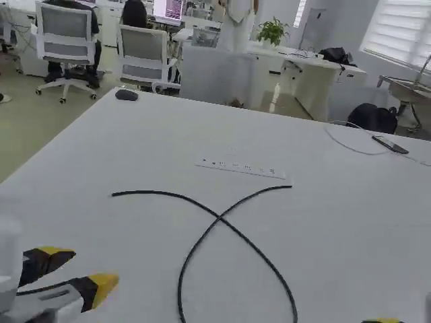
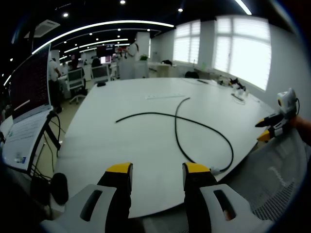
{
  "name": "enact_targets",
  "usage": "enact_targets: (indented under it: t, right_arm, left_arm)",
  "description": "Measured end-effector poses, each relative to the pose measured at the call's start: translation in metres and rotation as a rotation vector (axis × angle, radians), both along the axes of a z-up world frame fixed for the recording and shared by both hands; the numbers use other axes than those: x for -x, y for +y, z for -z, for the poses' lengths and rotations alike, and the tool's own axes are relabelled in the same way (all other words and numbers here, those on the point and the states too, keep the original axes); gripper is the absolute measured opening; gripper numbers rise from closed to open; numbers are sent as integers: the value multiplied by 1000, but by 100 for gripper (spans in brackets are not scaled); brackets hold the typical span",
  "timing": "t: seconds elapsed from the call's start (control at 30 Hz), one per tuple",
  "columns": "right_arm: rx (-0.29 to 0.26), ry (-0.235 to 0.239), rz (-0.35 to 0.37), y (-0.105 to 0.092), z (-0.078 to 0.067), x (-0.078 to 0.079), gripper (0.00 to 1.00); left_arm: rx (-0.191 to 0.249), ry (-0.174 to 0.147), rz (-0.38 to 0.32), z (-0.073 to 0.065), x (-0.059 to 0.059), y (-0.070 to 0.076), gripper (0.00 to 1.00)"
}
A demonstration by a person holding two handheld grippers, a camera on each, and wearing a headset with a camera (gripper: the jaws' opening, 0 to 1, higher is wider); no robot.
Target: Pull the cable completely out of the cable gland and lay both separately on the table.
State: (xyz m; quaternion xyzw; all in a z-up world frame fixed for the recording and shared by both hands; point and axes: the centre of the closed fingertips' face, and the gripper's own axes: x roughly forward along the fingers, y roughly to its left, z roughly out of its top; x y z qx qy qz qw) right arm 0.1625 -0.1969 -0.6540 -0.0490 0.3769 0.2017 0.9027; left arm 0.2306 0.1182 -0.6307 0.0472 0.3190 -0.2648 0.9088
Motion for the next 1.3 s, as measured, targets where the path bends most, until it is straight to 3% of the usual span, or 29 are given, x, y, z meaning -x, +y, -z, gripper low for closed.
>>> enact_targets:
  t: [0.13, 0.2, 0.23, 0.5, 0.57, 0.67, 0.77, 1.0, 1.3]
  right_arm:
    - [-8, 2, 9, 0, 0, -1, 52]
    - [-15, 6, 11, 0, 0, -1, 52]
    - [-14, 9, 9, 0, 1, 0, 52]
    - [-25, 19, 1, 2, 2, 2, 49]
    - [-17, -6, 52, -6, -1, -2, 54]
    - [-30, 2, 34, -3, -1, 0, 52]
    - [-33, -12, 37, -3, -3, -2, 53]
    - [-42, -5, 23, 0, -2, -1, 52]
    - [-52, -11, 12, 2, -3, -2, 50]
  left_arm:
    - [12, -7, -9, -1, -1, 1, 42]
    - [-21, -13, -11, 0, -2, 4, 44]
    - [-18, -14, -10, 0, -2, 3, 44]
    - [-12, 11, -5, 3, 0, 2, 42]
    - [-16, 11, -5, 3, 0, 3, 42]
    - [-58, -8, -4, 2, 0, 5, 41]
    - [-26, -8, -13, 1, -1, 5, 42]
    - [-32, 16, -16, 5, 0, 6, 43]
    - [-32, 25, -25, 6, 1, 7, 44]
